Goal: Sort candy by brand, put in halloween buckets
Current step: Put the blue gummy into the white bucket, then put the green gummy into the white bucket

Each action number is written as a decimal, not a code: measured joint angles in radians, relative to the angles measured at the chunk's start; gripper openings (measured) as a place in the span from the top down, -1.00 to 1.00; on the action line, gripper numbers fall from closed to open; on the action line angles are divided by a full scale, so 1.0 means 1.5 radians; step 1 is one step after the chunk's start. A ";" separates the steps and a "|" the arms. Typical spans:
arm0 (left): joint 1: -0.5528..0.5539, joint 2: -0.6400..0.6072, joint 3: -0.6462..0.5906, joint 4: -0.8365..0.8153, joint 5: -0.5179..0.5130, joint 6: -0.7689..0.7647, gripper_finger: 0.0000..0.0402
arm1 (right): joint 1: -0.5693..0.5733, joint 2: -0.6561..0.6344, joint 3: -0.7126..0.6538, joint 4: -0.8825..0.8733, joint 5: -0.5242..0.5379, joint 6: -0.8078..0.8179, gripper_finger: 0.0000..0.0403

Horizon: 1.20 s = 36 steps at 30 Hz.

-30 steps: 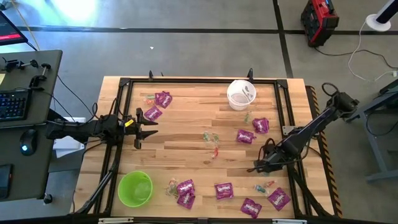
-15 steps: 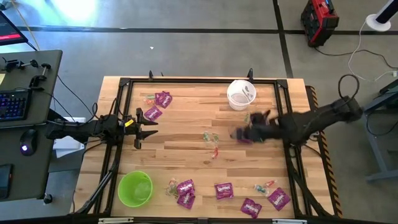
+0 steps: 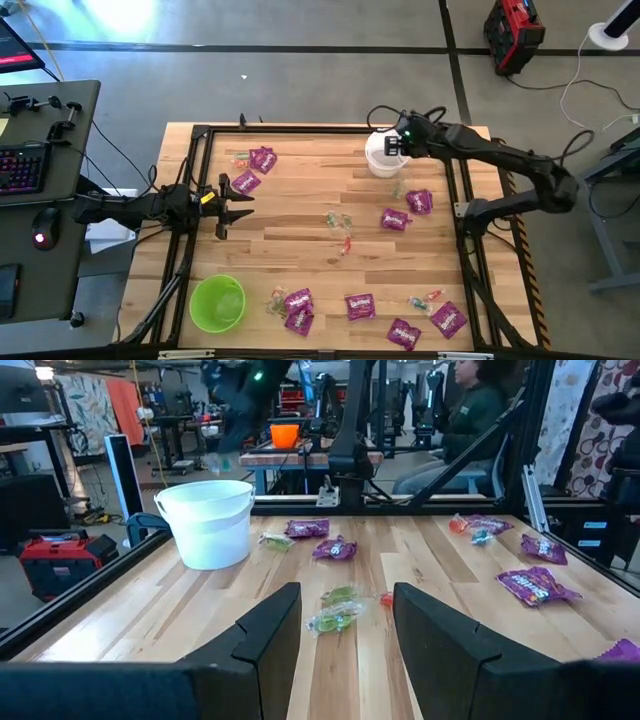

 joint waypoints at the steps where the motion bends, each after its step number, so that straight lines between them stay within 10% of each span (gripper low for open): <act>1: 0.000 0.000 0.000 0.000 0.000 0.000 0.24 | -0.005 0.013 0.000 0.007 0.002 -0.007 1.00; 9: 0.000 0.000 0.000 0.000 0.000 0.000 0.24 | -0.013 0.063 0.000 0.037 -0.004 -0.026 0.85; 18: 0.000 0.000 0.000 0.000 0.000 0.000 0.24 | -0.011 0.061 0.060 0.002 0.008 -0.078 0.14; 22: 0.000 0.000 0.000 0.000 0.000 0.000 0.24 | 0.004 0.060 0.122 0.055 -0.124 -0.107 -0.07; 25: 0.000 0.000 0.000 0.000 0.000 0.000 0.24 | 0.052 0.070 0.166 0.122 -0.233 -0.138 -0.12; 36: 0.000 0.000 0.000 0.000 0.000 0.000 0.24 | 0.259 0.340 0.377 -0.088 -0.213 -0.228 -0.12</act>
